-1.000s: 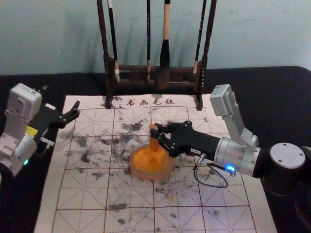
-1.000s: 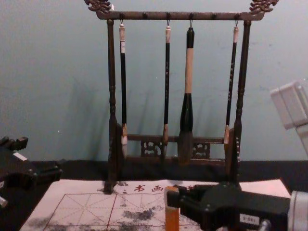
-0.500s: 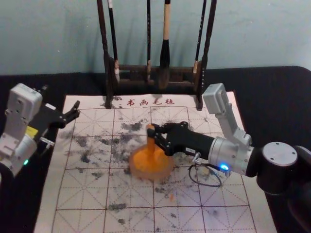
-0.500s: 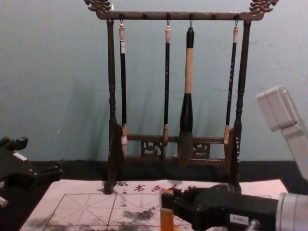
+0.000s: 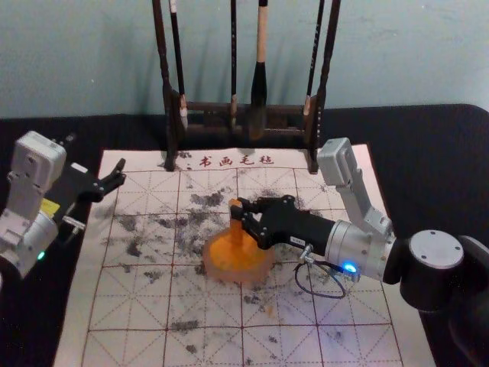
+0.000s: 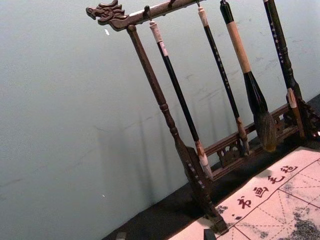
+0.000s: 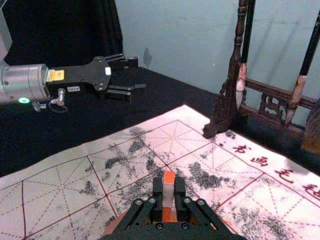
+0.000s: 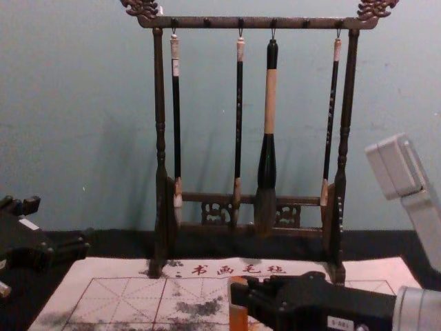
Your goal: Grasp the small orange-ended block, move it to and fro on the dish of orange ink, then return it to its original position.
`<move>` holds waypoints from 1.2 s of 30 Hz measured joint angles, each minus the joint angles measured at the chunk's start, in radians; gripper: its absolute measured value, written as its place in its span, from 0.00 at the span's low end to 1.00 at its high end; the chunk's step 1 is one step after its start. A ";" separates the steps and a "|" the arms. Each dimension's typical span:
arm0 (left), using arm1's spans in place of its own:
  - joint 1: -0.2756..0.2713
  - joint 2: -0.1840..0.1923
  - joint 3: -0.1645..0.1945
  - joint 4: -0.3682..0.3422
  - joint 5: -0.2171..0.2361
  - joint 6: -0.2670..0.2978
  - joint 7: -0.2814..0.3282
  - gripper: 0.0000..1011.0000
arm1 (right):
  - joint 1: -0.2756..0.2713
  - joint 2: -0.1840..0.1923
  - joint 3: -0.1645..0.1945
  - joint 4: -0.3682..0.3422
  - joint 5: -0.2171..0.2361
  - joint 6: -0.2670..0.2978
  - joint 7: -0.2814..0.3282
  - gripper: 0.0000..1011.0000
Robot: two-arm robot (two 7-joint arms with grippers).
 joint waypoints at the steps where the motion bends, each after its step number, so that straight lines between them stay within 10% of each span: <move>1: 0.000 0.000 0.000 0.000 0.000 0.000 0.000 0.99 | 0.000 -0.001 0.000 0.001 0.000 -0.004 0.000 0.14; 36: 0.000 0.000 0.000 0.000 0.000 0.000 0.000 0.99 | -0.020 -0.013 0.017 0.032 -0.023 -0.079 0.009 0.14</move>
